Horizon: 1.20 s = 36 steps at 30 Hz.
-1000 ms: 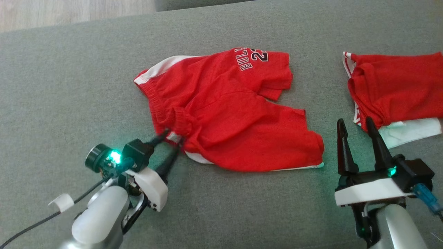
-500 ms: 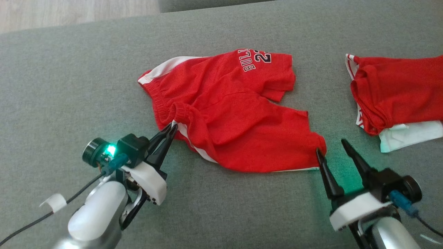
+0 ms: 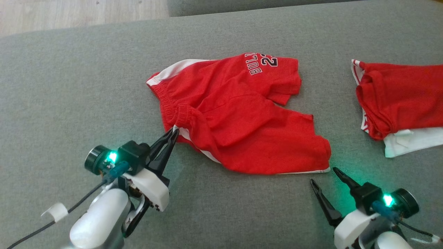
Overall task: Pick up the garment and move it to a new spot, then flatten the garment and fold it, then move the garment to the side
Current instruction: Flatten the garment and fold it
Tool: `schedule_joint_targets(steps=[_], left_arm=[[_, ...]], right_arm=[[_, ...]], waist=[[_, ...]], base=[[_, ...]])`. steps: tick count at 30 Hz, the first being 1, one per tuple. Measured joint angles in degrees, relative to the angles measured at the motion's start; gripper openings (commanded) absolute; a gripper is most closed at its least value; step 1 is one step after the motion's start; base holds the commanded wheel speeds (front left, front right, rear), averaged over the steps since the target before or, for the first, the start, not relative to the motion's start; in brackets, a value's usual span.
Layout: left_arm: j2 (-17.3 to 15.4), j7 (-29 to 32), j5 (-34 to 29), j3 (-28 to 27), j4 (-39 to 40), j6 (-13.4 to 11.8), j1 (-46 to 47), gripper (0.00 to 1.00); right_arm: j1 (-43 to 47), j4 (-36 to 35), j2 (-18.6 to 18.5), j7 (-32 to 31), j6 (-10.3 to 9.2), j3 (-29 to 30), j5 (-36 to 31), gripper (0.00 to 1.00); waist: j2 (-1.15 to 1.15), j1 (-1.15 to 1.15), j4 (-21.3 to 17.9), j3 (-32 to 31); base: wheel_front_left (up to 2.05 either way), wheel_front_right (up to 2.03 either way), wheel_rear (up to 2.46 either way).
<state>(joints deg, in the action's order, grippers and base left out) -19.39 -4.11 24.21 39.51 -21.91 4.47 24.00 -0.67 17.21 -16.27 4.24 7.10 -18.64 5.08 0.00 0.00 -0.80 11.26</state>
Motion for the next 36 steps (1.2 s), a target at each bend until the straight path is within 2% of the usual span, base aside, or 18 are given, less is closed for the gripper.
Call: schedule_joint_targets(steps=[19,20,21,22,23,24,30,36], left_arm=[[-0.3,0.5,0.6,1.1,0.8,-0.4,0.0,0.0],[-0.3,0.5,0.6,1.2,0.8,-0.4,0.0,0.0],[-0.3,0.5,0.6,1.2,0.9,-0.4,0.0,0.0],[-0.4,0.5,0.6,1.2,0.9,-0.4,0.0,0.0],[-0.4,0.5,0.6,1.2,0.9,-0.5,0.0,0.0],[-0.5,0.5,0.6,1.2,1.0,-0.5,0.0,0.0],[-0.9,0.5,0.6,1.2,1.1,-0.9,0.0,0.0],[-1.7,-0.1,1.2,1.1,1.7,-1.4,0.0,0.0]], right_arm=[[-3.1,3.1,-0.9,-0.5,0.0,-3.0,-2.2,1.0],[-3.4,3.3,-0.9,-0.5,0.0,-3.2,-2.2,0.96],[-3.7,3.4,-0.9,-0.6,0.0,-3.3,-2.2,0.72],[-3.9,3.5,-0.9,-0.6,0.0,-3.4,-2.1,0.31],[-4.0,3.6,-0.9,-0.6,0.0,-3.5,-2.0,0.31],[-4.2,3.7,-0.9,-0.6,0.01,-3.6,-2.0,0.0],[-4.9,4.1,-0.9,-0.6,0.01,-3.3,-1.9,0.0],[-4.9,3.3,-0.9,0.8,0.01,-0.4,-1.3,0.0]], waist=[[0.0,0.0,0.6,0.3],[0.0,0.0,0.7,0.3],[0.0,0.0,0.7,0.3],[0.0,0.0,0.7,0.3],[0.0,0.0,0.7,0.4],[0.0,0.0,0.6,0.4],[0.0,0.0,0.5,0.3],[0.0,0.0,0.4,-0.5]], base=[[0.0,0.0,0.0],[0.0,0.0,0.0],[0.0,0.0,0.0],[0.0,0.0,0.0],[0.0,0.0,0.0],[0.0,0.0,0.0],[0.0,0.0,0.0],[0.0,0.0,0.0]])
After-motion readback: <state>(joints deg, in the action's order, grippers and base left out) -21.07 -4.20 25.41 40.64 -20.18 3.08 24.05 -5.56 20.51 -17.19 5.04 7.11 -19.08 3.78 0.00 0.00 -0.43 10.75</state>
